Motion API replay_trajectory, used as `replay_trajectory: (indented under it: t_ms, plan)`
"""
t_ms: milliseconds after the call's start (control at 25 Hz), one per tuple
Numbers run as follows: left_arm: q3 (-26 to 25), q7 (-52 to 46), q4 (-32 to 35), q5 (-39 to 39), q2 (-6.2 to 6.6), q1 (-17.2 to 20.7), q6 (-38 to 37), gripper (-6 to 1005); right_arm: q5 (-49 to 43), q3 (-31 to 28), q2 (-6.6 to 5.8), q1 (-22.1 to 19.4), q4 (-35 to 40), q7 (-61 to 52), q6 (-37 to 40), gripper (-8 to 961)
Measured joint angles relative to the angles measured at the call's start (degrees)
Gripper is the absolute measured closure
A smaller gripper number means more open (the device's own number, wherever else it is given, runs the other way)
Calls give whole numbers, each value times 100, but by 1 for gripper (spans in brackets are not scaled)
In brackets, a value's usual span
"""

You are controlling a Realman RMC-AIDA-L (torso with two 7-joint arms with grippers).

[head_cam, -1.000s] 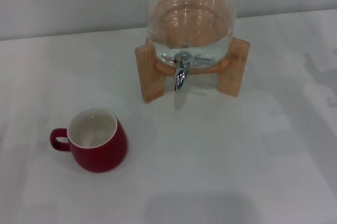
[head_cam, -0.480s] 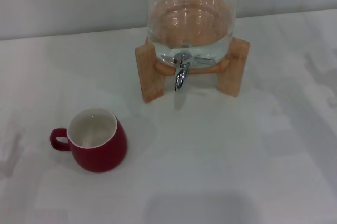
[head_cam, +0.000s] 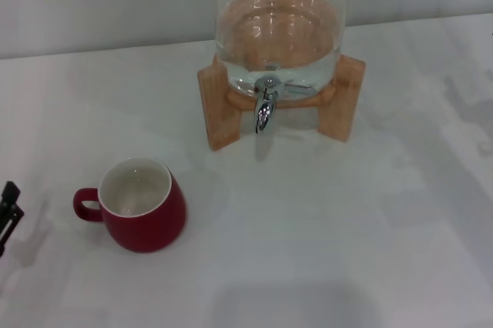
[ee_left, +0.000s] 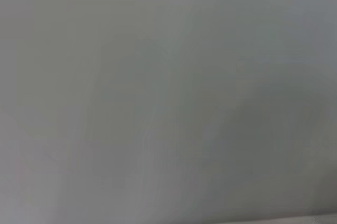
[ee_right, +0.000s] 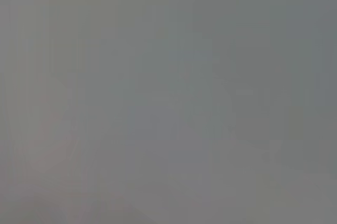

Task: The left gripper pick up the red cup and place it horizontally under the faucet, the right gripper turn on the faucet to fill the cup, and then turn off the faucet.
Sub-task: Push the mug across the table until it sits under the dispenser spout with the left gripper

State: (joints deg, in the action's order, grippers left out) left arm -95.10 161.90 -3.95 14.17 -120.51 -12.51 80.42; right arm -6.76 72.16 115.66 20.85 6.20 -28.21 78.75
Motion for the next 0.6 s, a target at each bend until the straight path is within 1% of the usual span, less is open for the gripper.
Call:
replay_trajectory:
  t_ms: [600]
  plan:
    - [563, 0, 0, 121, -1, 58, -59, 118, 0, 0, 0, 17, 3, 0, 9, 112]
